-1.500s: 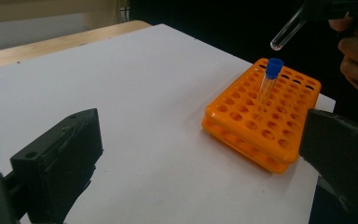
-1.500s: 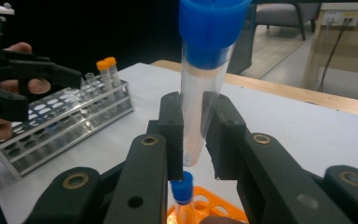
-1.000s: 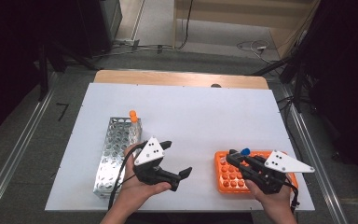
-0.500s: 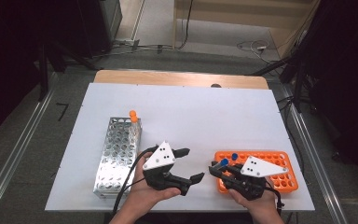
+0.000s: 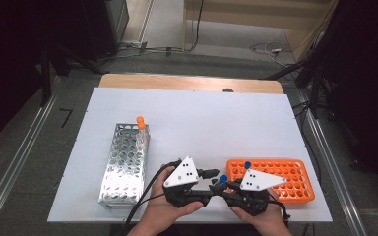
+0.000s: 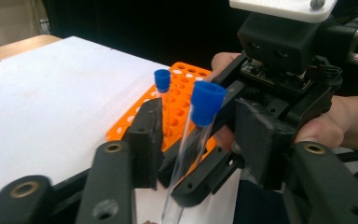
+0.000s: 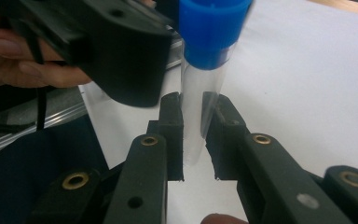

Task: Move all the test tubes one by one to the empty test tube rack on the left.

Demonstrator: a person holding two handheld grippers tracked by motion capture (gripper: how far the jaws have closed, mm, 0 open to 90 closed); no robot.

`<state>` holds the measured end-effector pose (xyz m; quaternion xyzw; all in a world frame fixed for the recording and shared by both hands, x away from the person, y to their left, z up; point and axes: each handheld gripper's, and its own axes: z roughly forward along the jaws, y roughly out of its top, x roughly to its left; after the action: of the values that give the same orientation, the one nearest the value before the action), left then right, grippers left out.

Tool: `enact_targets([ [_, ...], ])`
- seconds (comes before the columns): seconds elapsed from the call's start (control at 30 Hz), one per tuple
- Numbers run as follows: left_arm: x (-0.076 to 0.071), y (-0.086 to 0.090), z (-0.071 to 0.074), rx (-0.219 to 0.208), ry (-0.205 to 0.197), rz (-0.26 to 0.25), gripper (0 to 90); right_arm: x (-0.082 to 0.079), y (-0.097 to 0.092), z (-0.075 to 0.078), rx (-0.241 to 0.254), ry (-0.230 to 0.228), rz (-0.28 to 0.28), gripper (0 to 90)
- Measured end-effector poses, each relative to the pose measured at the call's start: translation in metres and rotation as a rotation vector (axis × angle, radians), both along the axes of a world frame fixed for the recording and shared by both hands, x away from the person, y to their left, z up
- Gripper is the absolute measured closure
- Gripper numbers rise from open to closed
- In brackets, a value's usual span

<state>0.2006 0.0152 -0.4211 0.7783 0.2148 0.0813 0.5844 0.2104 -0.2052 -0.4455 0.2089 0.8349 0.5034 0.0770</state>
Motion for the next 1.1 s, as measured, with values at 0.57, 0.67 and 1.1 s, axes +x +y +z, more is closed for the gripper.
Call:
enact_targets([
  [0.57,-0.003,0.0,0.001,0.033,-0.019,0.004,76.7,-0.001,0.003,0.0,0.005,0.037,0.065,74.1],
  [0.67,-0.003,0.003,0.003,0.026,-0.025,0.015,76.8,-0.002,0.001,0.001,0.007,0.024,0.057,71.0],
  [1.1,0.002,0.04,0.011,-0.014,-0.039,0.122,76.8,0.003,-0.014,0.012,0.044,-0.001,0.021,24.6],
])
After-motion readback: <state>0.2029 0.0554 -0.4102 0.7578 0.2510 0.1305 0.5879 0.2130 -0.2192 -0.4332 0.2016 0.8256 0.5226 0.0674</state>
